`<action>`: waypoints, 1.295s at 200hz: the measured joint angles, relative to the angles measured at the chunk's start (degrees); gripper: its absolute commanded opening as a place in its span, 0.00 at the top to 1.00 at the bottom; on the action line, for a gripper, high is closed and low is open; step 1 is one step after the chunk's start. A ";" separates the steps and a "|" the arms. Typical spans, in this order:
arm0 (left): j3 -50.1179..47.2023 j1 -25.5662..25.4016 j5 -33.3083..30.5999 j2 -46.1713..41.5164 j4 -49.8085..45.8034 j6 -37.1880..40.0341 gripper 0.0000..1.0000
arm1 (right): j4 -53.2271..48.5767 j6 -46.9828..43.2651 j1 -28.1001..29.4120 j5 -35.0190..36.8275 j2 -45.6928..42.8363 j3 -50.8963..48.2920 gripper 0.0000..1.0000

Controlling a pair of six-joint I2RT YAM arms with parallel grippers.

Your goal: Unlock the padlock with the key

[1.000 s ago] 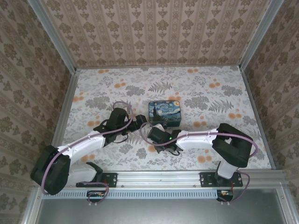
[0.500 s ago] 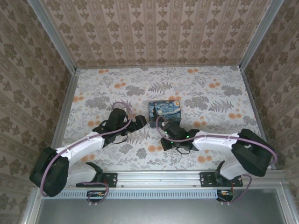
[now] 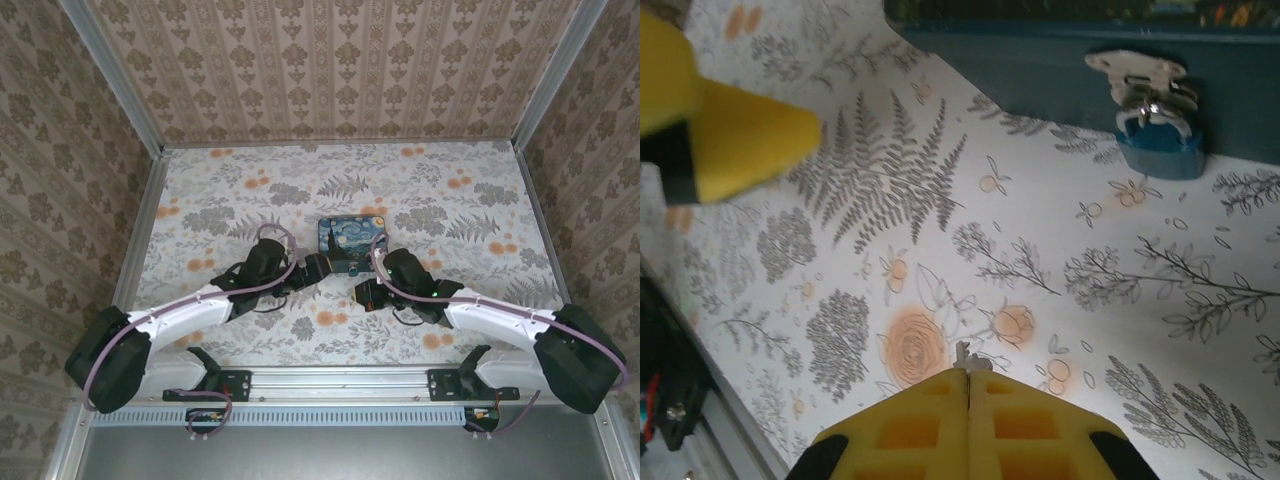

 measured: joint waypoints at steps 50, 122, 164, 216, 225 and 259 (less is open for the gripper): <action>0.00 -5.20 -0.70 5.75 9.33 -10.40 0.19 | 3.96 4.17 -0.15 -0.39 -3.61 -0.57 1.00; -0.61 -7.89 -2.01 10.67 22.64 -22.75 0.23 | 5.14 6.71 -0.50 0.98 -6.27 -0.55 1.00; -3.21 -9.18 -4.09 11.08 27.54 -26.10 0.28 | 4.96 9.31 -0.70 3.87 -6.23 -0.31 1.00; -5.88 -9.22 -7.80 5.75 27.80 -24.06 0.41 | 6.49 19.23 -0.96 8.41 -4.50 -0.31 1.00; -5.88 -9.22 -8.15 5.11 27.93 -23.45 0.42 | 6.91 21.20 -1.01 8.98 -4.28 -0.31 1.00; -5.86 -9.22 -8.39 4.98 28.28 -21.14 0.43 | 8.41 26.36 -1.01 11.06 -3.98 -0.31 1.00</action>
